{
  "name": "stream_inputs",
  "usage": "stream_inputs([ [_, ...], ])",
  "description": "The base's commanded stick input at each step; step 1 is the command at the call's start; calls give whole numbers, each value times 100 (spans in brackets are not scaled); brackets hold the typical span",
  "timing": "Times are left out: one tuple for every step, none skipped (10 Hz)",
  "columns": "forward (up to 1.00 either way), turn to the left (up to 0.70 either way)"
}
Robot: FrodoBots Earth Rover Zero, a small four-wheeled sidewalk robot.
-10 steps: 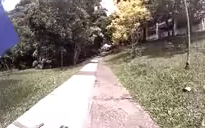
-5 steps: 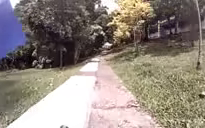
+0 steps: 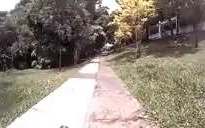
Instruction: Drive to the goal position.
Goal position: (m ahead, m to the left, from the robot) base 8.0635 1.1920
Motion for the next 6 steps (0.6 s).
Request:
stream_inputs([
  [50, 0],
  [50, 0],
  [50, 0],
  [50, 10],
  [50, 26],
  [50, 43],
])
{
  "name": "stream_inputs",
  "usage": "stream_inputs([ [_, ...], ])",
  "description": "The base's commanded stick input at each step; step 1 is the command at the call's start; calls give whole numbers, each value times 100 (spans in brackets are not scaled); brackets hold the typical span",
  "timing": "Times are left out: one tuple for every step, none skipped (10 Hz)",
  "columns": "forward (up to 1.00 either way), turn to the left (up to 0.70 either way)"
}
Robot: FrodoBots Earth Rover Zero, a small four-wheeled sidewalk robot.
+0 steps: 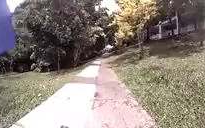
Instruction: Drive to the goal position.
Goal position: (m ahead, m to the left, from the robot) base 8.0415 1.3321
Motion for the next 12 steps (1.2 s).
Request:
stream_inputs([
  [50, 14],
  [50, 0],
  [50, 0],
  [50, 0],
  [50, 0],
  [50, 0],
  [50, 0],
  [50, 0],
  [50, 0],
  [50, 1],
  [50, 3],
  [50, 0],
])
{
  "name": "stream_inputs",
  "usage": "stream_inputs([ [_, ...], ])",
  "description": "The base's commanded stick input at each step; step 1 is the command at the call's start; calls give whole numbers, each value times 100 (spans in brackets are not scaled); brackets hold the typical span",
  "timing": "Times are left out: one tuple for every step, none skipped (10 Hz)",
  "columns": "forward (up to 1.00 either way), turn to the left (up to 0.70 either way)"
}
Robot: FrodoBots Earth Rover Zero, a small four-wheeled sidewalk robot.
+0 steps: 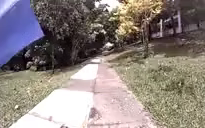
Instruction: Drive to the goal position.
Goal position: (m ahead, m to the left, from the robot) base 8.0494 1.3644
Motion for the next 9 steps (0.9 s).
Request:
stream_inputs([
  [50, 0],
  [50, 0],
  [50, 0],
  [50, 0],
  [50, 19],
  [50, 27],
  [50, 18],
  [50, 8],
  [50, 1],
])
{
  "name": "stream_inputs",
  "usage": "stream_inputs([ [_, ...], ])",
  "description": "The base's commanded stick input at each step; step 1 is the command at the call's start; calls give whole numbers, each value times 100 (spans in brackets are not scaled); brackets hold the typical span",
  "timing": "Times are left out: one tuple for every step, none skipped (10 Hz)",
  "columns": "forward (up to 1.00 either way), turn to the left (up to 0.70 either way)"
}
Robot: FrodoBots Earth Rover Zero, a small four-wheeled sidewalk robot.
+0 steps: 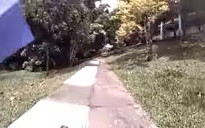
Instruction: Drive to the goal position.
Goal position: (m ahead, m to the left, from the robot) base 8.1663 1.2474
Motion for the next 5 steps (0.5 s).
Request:
stream_inputs([
  [50, 6],
  [50, 49],
  [50, 33],
  [50, 17],
  [50, 0],
])
